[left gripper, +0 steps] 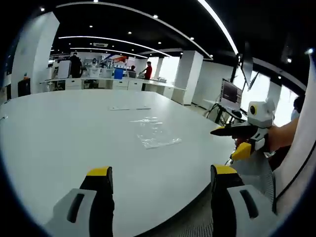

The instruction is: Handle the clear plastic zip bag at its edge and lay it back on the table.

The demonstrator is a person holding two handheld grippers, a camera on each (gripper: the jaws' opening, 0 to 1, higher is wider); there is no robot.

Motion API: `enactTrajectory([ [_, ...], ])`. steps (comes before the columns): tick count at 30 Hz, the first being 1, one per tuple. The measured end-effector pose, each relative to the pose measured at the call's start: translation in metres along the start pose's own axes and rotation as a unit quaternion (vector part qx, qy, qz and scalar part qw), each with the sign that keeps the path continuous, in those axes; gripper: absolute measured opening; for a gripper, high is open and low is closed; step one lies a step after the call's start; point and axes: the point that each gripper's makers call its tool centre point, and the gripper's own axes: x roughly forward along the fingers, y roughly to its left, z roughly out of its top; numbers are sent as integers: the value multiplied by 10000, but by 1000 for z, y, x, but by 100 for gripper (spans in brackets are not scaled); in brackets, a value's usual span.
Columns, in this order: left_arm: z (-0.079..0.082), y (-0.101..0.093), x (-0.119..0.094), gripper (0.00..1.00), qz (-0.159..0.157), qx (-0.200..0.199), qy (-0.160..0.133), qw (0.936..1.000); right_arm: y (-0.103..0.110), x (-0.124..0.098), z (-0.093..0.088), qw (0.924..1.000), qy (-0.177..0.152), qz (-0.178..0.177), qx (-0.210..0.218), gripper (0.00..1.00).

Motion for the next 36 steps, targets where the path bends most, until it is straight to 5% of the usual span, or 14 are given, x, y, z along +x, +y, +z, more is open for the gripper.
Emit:
enactTrajectory([
  [11,-4,8,0,80,17,21,-19,10000,-2,0,-3,10000,14,-6,-13,95],
  [23,1,-7,0,79,11,61,-9,10000,-1,0,-4,10000,37,-3,-26,94],
  [36,-5,7,0,79,17,69,-9,10000,2,0,-3,10000,39,1,-37,94],
])
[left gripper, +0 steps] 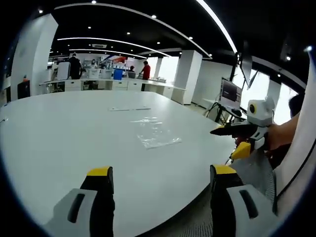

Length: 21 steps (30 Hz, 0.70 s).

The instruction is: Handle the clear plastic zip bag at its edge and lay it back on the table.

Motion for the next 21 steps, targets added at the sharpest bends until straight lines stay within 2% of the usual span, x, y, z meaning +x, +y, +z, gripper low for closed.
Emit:
enactTrajectory([
  [5,-2,4,0,79,-2,-1,9,10000,-1,0,0,10000,3,-2,0,93],
  [9,2,-4,0,78,1,7,6,10000,-1,0,0,10000,8,1,-9,93],
  [17,1,-2,0,78,3,14,-2,10000,0,0,0,10000,14,-4,-21,93],
  [21,4,-9,0,78,5,35,-1,10000,-1,0,-1,10000,16,-10,-26,92],
])
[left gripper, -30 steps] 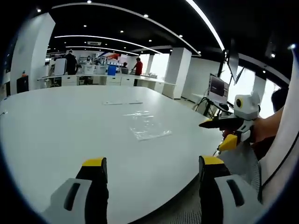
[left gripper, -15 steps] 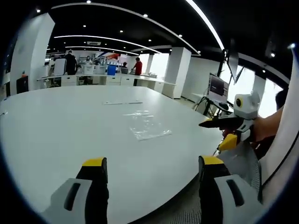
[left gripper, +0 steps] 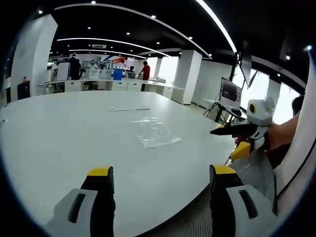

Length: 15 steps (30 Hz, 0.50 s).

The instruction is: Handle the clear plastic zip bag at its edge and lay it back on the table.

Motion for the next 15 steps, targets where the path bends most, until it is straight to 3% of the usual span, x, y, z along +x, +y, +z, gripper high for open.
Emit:
enactTrajectory([
  [15,-2,4,-1,78,14,10,-8,10000,-2,0,-2,10000,-2,-11,-9,92],
])
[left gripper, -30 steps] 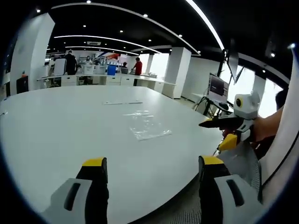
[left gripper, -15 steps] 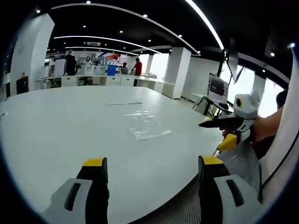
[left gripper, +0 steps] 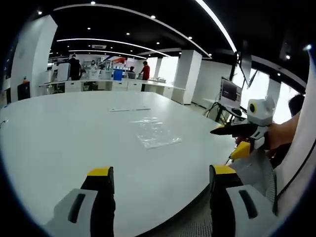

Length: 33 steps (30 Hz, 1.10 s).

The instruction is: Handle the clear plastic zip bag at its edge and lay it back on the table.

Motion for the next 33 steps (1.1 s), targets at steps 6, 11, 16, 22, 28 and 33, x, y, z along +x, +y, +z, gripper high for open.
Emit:
enactTrajectory([
  [6,-1,3,0,77,0,-3,-5,10000,1,0,0,10000,11,-7,-12,92],
  [11,-3,4,0,77,-10,8,5,10000,2,0,0,10000,31,4,-25,92],
  [16,-4,5,0,76,-33,11,10,10000,4,0,0,10000,67,37,-41,92],
  [22,-4,5,0,75,-55,7,0,10000,5,1,-1,9999,117,78,-56,91],
  [28,-3,4,0,75,-54,18,-13,10000,5,1,-1,9998,145,113,-17,91],
  [33,-3,3,0,74,-64,33,-1,10000,9,1,0,9996,204,201,-2,90],
])
